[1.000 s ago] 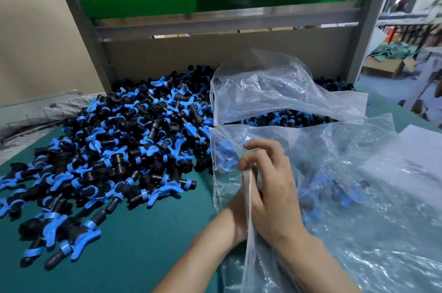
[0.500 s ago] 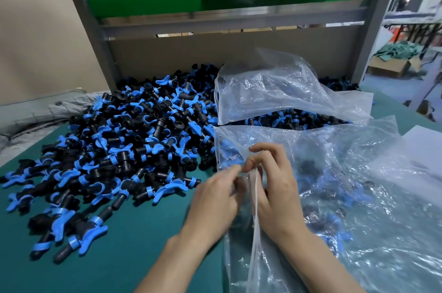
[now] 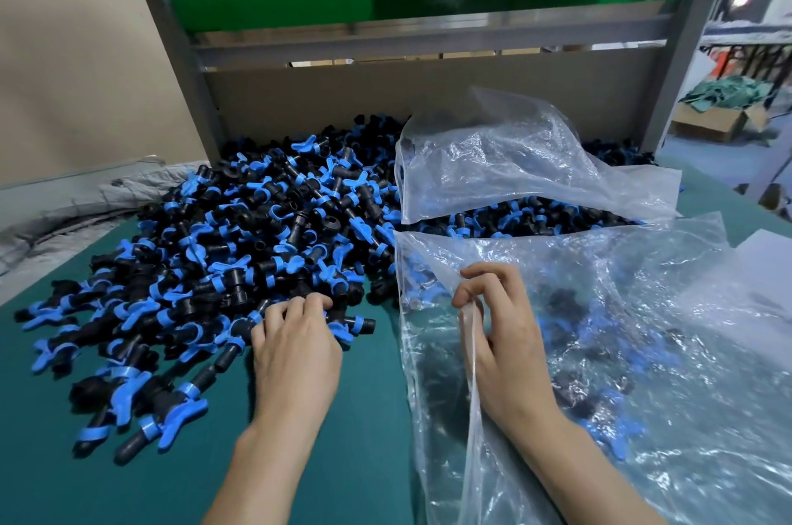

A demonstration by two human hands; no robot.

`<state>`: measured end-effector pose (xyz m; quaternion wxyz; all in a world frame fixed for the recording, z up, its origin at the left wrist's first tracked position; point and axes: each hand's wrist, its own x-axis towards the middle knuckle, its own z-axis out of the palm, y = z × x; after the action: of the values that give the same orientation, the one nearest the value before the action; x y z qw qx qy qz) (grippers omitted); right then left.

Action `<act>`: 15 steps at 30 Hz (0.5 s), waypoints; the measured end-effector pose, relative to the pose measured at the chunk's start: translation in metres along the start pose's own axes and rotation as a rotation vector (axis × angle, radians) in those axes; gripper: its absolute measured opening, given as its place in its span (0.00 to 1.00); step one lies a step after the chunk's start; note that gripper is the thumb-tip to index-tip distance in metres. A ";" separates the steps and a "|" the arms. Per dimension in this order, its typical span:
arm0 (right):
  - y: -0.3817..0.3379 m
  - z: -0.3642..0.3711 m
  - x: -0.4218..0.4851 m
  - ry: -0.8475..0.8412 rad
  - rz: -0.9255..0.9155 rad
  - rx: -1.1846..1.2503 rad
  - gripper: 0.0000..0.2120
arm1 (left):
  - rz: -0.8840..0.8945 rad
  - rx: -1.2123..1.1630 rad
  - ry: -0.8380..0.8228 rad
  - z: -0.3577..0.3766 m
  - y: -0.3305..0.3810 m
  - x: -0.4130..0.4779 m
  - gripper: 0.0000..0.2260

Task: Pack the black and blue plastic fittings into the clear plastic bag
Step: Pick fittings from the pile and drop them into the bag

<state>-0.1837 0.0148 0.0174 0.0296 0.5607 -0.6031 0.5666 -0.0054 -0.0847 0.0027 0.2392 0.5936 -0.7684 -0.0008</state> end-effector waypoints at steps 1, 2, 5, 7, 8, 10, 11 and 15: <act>0.000 0.000 0.000 0.001 0.002 -0.001 0.11 | 0.014 -0.014 -0.016 0.001 -0.002 0.001 0.17; 0.000 0.000 0.000 0.000 0.005 -0.003 0.11 | 0.026 -0.038 -0.030 0.001 -0.003 0.002 0.18; 0.001 0.000 0.000 -0.004 0.008 -0.004 0.11 | 0.046 -0.103 -0.056 0.000 -0.006 0.004 0.16; 0.001 0.000 0.000 -0.005 0.010 0.001 0.11 | 0.086 -0.138 -0.053 0.000 -0.006 0.004 0.15; 0.001 0.000 0.000 -0.001 0.012 0.005 0.11 | 0.111 -0.165 -0.052 0.000 -0.005 0.003 0.14; 0.000 0.000 0.001 0.005 0.020 0.010 0.08 | 0.152 -0.234 -0.032 -0.001 0.000 0.001 0.13; 0.000 0.000 0.001 0.005 0.023 0.011 0.08 | 0.169 -0.266 -0.007 -0.002 0.003 0.000 0.12; 0.001 0.001 0.001 0.015 0.013 0.009 0.08 | 0.143 -0.459 0.116 -0.005 0.008 0.000 0.11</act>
<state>-0.1841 0.0136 0.0174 0.0279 0.5526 -0.6041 0.5736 -0.0111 -0.0811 0.0101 0.4108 0.4669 -0.7732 -0.1241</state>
